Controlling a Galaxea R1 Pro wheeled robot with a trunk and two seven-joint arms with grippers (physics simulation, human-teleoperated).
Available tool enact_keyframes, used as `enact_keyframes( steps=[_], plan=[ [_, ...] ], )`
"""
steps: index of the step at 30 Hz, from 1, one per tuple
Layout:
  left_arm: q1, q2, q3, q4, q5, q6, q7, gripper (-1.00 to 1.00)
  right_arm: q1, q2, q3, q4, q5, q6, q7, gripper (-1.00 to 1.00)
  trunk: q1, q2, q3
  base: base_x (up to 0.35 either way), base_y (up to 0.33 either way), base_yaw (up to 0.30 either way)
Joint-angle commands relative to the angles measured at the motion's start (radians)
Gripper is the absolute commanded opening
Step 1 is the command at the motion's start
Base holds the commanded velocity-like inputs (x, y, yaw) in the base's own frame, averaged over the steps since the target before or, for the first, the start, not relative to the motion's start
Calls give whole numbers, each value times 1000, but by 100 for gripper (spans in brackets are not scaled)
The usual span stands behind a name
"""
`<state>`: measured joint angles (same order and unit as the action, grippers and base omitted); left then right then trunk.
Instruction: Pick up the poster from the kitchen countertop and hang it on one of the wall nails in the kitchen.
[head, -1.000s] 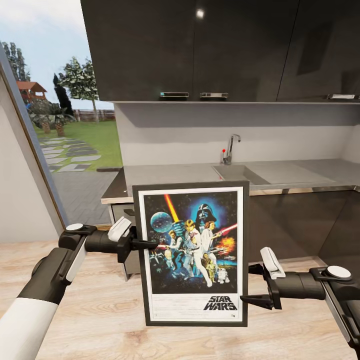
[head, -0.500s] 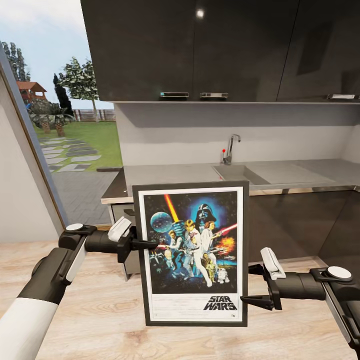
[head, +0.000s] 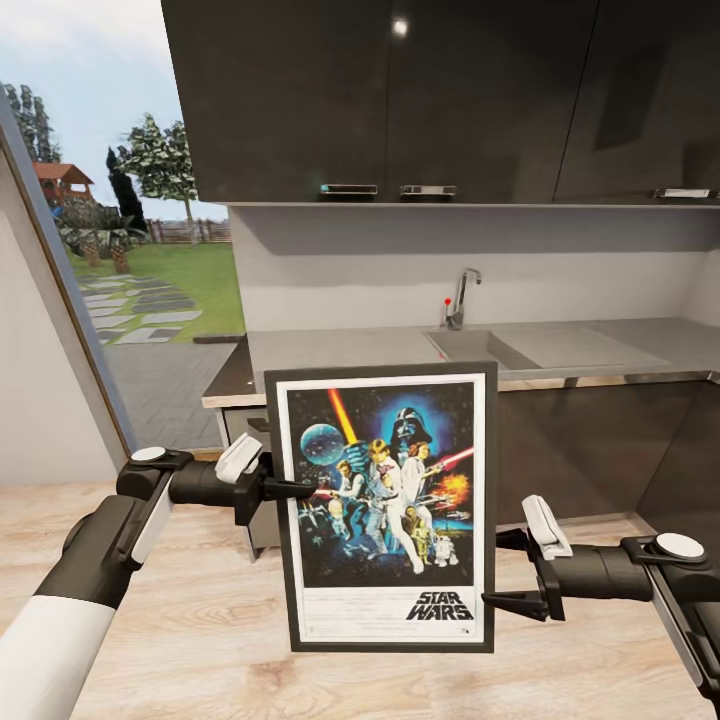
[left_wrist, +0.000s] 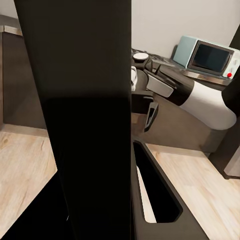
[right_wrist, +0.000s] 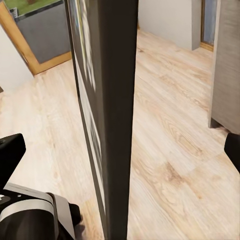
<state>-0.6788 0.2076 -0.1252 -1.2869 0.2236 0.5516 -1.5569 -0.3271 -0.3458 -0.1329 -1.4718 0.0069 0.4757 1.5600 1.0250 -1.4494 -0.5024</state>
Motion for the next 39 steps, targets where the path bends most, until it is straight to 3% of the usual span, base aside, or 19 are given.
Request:
enact_keyframes(
  steps=[1, 24, 25, 39],
  plan=[
    [-1, 1, -2, 0, 3, 7, 1, -100, 0, 0, 0, -1, 1, 11, 4, 100, 0, -1, -1, 0, 0, 0],
    [-1, 10, -2, -5, 4, 7, 1, -100, 0, -1, -1, -1, 1, 9, 5, 100, 0, -1, -1, 0, 0, 0],
    [-1, 10, -2, -5, 4, 7, 1, -100, 0, -1, -1, 0, 0, 8, 5, -100, 0, -1, -1, 0, 0, 0],
    [-1, 10, -2, -5, 3, 7, 1, -100, 0, -1, 0, 1, 0, -23, 5, -100, 0, -1, -1, 0, 0, 0]
  ],
)
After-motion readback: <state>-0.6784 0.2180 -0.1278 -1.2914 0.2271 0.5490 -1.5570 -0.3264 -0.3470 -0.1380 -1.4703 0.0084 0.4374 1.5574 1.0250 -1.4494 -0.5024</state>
